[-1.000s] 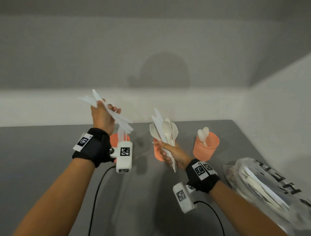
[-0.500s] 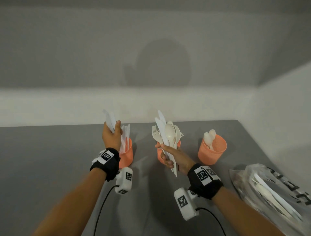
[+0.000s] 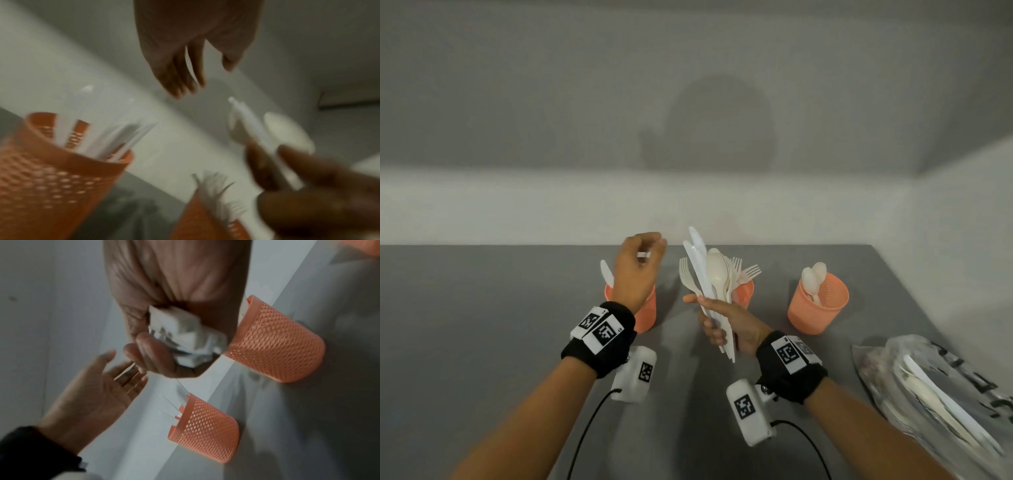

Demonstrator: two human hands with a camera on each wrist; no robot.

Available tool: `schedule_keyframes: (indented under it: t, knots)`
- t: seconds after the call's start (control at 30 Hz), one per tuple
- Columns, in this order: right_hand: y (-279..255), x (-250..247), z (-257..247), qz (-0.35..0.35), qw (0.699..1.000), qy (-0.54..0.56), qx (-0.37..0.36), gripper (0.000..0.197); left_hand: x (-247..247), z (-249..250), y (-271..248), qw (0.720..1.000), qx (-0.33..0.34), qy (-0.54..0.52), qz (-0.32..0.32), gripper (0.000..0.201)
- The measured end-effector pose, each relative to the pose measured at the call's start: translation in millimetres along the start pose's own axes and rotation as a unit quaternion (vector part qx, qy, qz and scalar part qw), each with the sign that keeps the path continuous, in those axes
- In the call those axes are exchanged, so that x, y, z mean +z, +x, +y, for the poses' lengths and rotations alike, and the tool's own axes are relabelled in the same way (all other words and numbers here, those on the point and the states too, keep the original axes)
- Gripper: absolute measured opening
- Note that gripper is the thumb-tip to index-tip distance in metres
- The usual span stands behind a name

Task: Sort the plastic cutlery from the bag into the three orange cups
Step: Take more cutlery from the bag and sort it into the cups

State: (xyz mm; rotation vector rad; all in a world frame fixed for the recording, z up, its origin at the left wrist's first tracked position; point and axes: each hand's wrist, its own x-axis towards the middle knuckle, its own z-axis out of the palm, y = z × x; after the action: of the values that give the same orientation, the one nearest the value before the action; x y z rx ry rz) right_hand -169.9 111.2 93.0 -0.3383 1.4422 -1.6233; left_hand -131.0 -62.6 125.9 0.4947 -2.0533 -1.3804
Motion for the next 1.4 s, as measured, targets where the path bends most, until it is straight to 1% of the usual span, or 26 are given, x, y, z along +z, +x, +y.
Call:
schedule_keyframes:
  t: [0.03,0.07,0.1,0.13,0.17,0.23,0.3,0.43,0.47,0.57,0.63,0.7,0.73,0.8,0.87,0.93,1.0,1.07,1.17,1.3,1.4]
  knots:
    - [-2,1,0,-0.012,1.000,0.002,0.004,0.023,2,8,-2,0.996,-0.035,-0.024,-0.074,0.022]
    - [-4,2,0,-0.024,1.000,0.006,0.008,0.024,5,14,-3,0.985,-0.071,-0.046,-0.149,0.023]
    - [-6,2,-1,-0.039,0.999,0.013,0.012,0.025,6,19,-5,0.971,-0.098,-0.069,-0.206,0.024]
    - [-9,3,-1,-0.055,0.998,0.020,0.015,0.025,8,22,-7,0.960,-0.114,-0.089,-0.238,0.025]
    - [-11,3,-1,-0.069,0.997,0.026,0.017,0.025,8,24,-10,0.955,-0.120,-0.107,-0.250,0.024]
    - [-14,3,0,-0.091,0.995,0.041,0.017,0.027,10,26,-14,0.956,-0.119,-0.119,-0.242,0.024]
    - [-17,0,2,-0.103,0.993,0.050,0.017,0.033,11,26,-16,0.961,-0.115,-0.120,-0.221,0.024]
    - [-18,-3,3,-0.092,0.994,0.062,0.015,0.040,10,30,-18,0.964,-0.115,-0.120,-0.209,0.010]
    - [-18,-3,3,-0.086,0.994,0.068,0.013,0.041,10,32,-17,0.965,-0.115,-0.115,-0.206,0.009]
    - [-18,-3,3,-0.061,0.996,0.067,0.004,0.038,1,44,-3,0.971,-0.110,-0.119,-0.174,0.019]
    - [-16,-4,4,-0.031,0.999,0.044,0.002,0.033,-13,53,13,0.975,-0.097,-0.155,-0.127,0.020]
    - [-13,-6,5,-0.004,1.000,0.021,-0.002,0.030,-32,63,31,0.978,-0.059,-0.195,-0.037,0.011]
    - [-12,-7,6,0.007,1.000,0.011,-0.005,0.029,-42,65,39,0.980,-0.027,-0.198,0.017,0.010]
    - [-9,-7,6,0.023,1.000,-0.008,-0.014,0.028,-60,62,50,0.981,0.045,-0.160,0.104,0.019]
    - [-7,-7,6,0.034,0.999,-0.019,-0.017,0.028,-70,49,51,0.982,0.108,-0.072,0.139,0.031]
    - [-5,-7,6,0.041,0.999,-0.021,-0.019,0.028,-75,28,45,0.979,0.158,0.032,0.128,0.047]
    - [-4,-7,5,0.042,0.999,-0.023,-0.023,0.029,-73,6,36,0.973,0.180,0.112,0.092,0.055]
    - [-3,-7,4,0.041,0.999,-0.021,-0.026,0.029,-69,-14,27,0.967,0.185,0.165,0.057,0.052]
    - [-3,-8,4,0.049,0.998,-0.019,-0.029,0.027,-58,-37,16,0.963,0.176,0.202,0.020,0.042]
    - [-1,-10,2,0.067,0.997,-0.019,-0.034,0.026,-45,-49,16,0.961,0.158,0.226,0.011,0.036]
    - [-1,-11,0,0.072,0.997,-0.021,-0.035,0.026,-37,-49,18,0.954,0.138,0.266,-0.002,0.032]
